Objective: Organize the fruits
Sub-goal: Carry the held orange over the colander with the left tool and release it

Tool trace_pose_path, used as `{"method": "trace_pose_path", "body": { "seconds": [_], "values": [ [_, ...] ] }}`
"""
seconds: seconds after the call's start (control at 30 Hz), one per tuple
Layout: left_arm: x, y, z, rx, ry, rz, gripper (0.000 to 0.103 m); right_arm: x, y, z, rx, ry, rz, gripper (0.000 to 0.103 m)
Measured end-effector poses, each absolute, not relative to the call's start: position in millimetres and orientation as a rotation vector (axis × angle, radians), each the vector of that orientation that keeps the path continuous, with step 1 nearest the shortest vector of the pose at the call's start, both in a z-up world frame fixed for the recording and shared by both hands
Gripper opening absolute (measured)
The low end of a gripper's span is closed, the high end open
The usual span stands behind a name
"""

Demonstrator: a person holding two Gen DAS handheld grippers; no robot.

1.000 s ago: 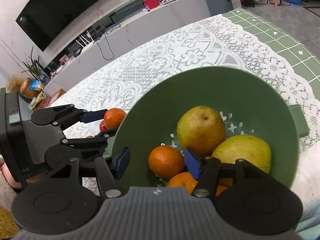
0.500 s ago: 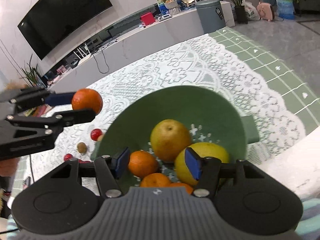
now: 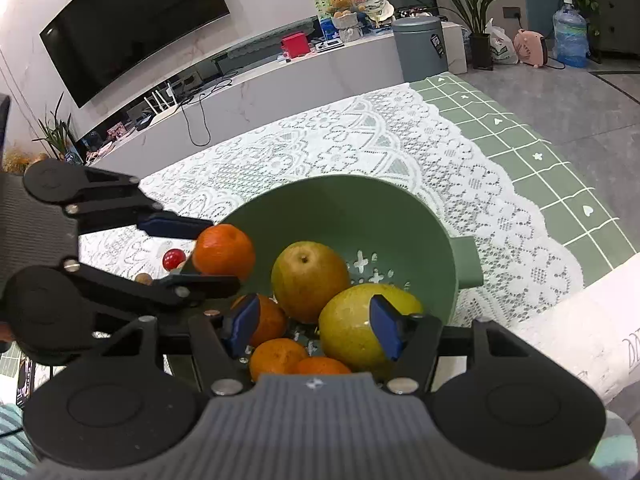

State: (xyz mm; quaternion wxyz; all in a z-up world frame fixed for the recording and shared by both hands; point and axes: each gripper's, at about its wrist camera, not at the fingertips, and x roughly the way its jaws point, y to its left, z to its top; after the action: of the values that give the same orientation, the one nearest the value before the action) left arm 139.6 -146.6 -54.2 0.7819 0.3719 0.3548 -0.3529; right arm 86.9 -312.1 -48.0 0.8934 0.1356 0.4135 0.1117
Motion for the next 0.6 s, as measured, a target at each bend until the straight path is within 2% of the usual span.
{"method": "trace_pose_path", "body": {
  "seconds": [0.47, 0.6],
  "values": [
    [142.6, -158.5, -80.4, 0.925, 0.786, -0.717, 0.049, 83.3, -314.2, -48.1, 0.296, 0.858, 0.224, 0.059],
    [141.4, -157.7, -80.0, 0.933, 0.781, -0.715, 0.053, 83.0, -314.2, -47.2, 0.294, 0.858, 0.225, 0.059]
  ]
}}
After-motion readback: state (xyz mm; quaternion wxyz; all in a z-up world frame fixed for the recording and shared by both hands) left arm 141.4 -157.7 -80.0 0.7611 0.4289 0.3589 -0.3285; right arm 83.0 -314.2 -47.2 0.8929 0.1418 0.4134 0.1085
